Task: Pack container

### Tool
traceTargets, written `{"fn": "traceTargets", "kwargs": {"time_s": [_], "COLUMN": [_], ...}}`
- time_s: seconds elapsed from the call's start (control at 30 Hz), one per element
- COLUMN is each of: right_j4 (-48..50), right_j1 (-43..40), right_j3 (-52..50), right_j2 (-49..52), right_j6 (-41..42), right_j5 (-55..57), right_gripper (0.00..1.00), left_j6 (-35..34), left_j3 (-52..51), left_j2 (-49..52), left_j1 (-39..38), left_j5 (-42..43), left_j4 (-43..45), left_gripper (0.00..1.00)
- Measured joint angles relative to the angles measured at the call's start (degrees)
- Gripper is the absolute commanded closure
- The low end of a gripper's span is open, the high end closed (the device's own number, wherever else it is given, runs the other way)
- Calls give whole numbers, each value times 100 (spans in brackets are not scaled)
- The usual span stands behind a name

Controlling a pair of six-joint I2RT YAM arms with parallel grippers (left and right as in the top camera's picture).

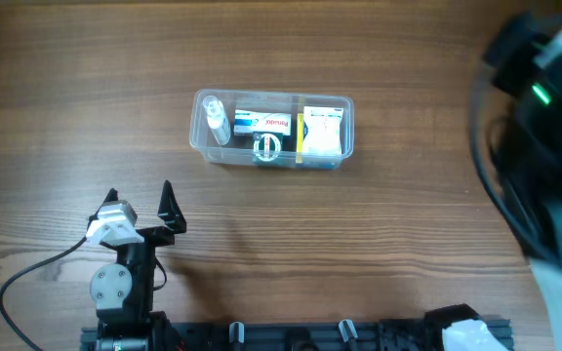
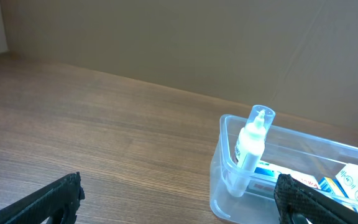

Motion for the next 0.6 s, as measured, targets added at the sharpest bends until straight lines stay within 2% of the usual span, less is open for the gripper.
{"fn": "traceTargets", "kwargs": {"time_s": [0.2, 0.4, 0.47, 0.6], "right_j4": [-374, -402, -293, 881], "right_j1": [0, -7, -42, -186], "right_j3": [-699, -2402, -3008, -4385], "right_j2": [-1364, -2664, -3047, -3851], "right_j6": [-24, -26, -44, -46], "right_j5": [-452, -1578, -1993, -2806], "right_gripper": [0, 0, 0, 0], "left_j6": [0, 0, 0, 0], "left_j3": [-2, -2, -2, -2], "left_j2": [0, 0, 0, 0], "left_j1": [0, 0, 0, 0], "left_j5": [0, 0, 0, -2], "left_j4": [0, -2, 0, -2], "left_gripper": [0, 0, 0, 0]}}
